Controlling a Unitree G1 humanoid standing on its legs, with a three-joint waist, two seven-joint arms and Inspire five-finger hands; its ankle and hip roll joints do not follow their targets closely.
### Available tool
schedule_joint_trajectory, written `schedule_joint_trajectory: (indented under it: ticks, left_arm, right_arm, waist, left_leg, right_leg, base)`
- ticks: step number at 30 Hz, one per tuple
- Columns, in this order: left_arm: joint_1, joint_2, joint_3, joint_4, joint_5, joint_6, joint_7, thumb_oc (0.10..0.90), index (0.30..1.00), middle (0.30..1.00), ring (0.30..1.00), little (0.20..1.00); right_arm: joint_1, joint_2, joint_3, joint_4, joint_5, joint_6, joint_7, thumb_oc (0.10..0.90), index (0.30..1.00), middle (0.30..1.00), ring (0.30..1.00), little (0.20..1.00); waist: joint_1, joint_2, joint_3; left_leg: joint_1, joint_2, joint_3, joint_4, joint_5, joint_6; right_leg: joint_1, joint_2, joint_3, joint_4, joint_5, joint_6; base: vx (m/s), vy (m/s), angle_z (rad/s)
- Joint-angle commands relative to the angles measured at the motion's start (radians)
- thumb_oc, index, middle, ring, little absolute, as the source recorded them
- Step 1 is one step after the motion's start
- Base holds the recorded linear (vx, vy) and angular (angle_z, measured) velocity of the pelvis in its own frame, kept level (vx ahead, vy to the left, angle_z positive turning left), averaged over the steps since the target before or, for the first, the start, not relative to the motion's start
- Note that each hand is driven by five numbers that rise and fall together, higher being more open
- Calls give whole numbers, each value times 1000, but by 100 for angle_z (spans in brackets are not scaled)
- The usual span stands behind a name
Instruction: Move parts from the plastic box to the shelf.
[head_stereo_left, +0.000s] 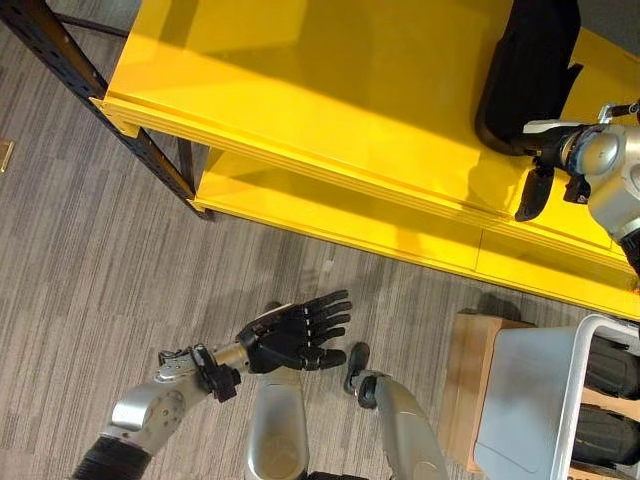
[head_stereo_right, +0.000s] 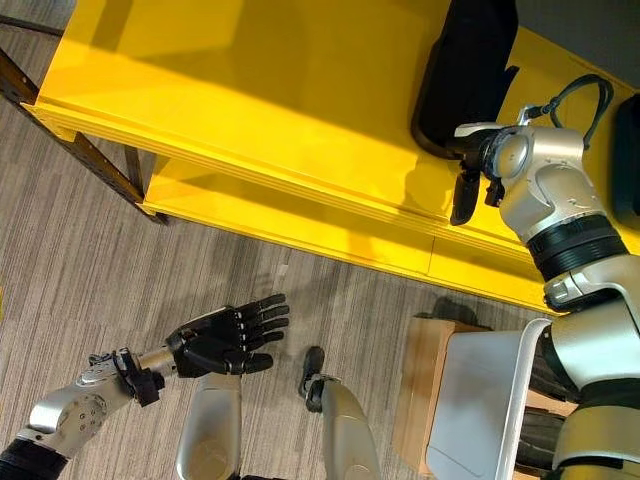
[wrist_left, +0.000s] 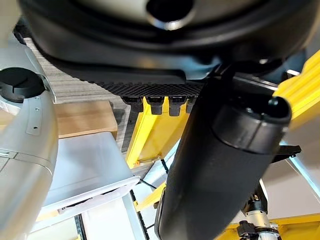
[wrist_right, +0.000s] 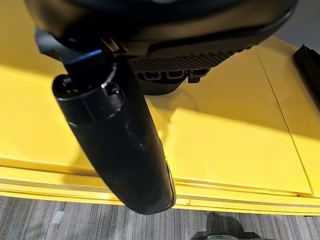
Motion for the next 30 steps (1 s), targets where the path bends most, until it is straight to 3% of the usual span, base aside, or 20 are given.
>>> schedule_joint_trajectory:
  ticks: [1, 6, 15, 30]
  left_arm:
    - [44, -28, 32, -160, -23, -19, -69, 900, 1000, 1000, 1000, 1000]
    - [38, -21, 29, -149, -37, -32, -67, 900, 1000, 1000, 1000, 1000]
    - [73, -19, 52, -152, -55, -50, -72, 900, 1000, 1000, 1000, 1000]
    - [75, -41, 57, -161, -57, -43, -63, 900, 1000, 1000, 1000, 1000]
  right_arm:
    - [73, -28, 31, 20, -20, 3, -27, 900, 1000, 1000, 1000, 1000]
    - [46, -37, 19, 6, -38, 24, -240, 900, 1000, 1000, 1000, 1000]
    - [61, -132, -36, -139, -122, 95, -255, 900, 1000, 1000, 1000, 1000]
    - [116, -122, -107, -239, -169, 196, -229, 900, 1000, 1000, 1000, 1000]
  waist:
    - [10, 22, -18]
    - [7, 24, -16]
    - [-21, 23, -25]
    - [-36, 31, -23]
  left_leg:
    - [4, 69, -25, -84, 43, -3]
    - [-2, 68, -26, -78, 38, -2]
    - [-2, 74, -12, -72, 30, -5]
    - [-10, 72, -8, -57, 21, -6]
  right_leg:
    - [94, -47, -18, 64, -89, 27]
    - [95, -47, -16, 61, -89, 30]
    - [93, -50, -5, 55, -90, 34]
    - [77, -57, 7, 77, -101, 30]
  base:
    - [0, 0, 0]
    - [0, 0, 0]
    - [1, 23, -3]
    - [1, 9, -1]
